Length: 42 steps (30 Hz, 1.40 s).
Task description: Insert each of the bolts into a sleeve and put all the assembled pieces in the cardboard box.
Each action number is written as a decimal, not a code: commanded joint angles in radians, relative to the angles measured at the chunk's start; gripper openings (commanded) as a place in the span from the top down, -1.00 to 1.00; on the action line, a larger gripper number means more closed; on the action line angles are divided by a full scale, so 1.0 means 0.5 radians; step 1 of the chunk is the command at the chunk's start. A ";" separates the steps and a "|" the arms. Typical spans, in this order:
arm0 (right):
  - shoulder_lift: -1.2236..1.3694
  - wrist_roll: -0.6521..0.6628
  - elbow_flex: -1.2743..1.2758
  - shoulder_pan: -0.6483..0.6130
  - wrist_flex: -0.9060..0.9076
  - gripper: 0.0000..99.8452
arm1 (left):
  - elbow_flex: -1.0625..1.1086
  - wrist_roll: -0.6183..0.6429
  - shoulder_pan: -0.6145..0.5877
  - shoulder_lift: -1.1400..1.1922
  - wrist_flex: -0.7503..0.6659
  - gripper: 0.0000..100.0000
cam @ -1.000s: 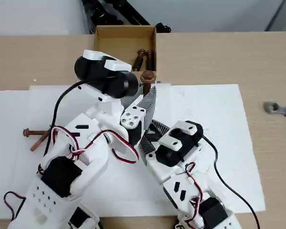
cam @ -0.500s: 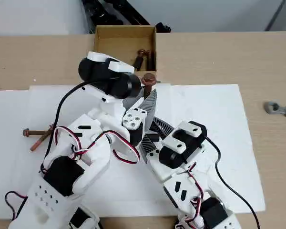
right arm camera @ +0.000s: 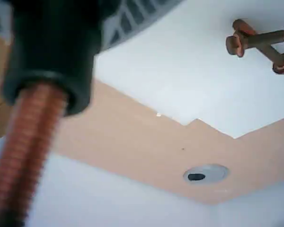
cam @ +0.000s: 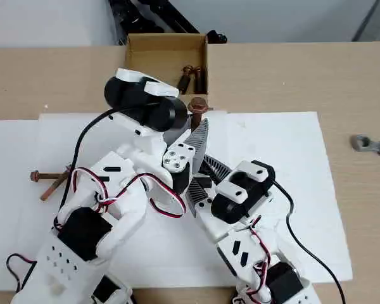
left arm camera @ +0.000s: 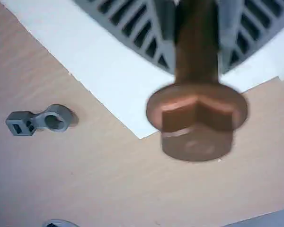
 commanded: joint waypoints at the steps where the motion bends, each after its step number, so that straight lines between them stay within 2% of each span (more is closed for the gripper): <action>1: -0.023 0.012 -0.163 0.103 -0.057 0.99 | -0.017 0.000 -0.003 0.000 0.061 0.99; 6: -0.011 -0.114 -0.193 0.143 -0.048 0.99 | -0.008 0.009 0.006 0.000 0.077 0.99; 16: -0.008 -0.107 -0.199 0.133 -0.048 0.99 | 0.035 0.000 0.009 0.003 0.077 0.99; 19: -0.008 -0.104 -0.199 0.133 -0.048 0.99 | 0.032 0.003 0.009 0.003 0.089 0.93; 23: -0.008 -0.104 -0.199 0.130 -0.048 0.99 | -0.051 0.018 0.012 0.018 0.245 0.77; 30: -0.005 -0.104 -0.199 0.124 0.032 0.99 | -0.278 0.018 -0.012 0.107 0.506 0.70; 37: -0.002 -0.101 -0.206 0.094 0.075 0.99 | -0.680 0.000 -0.273 0.258 0.761 0.70; 42: 0.124 -0.003 -0.313 0.103 0.075 0.99 | -0.784 -0.147 -0.605 0.279 0.758 0.96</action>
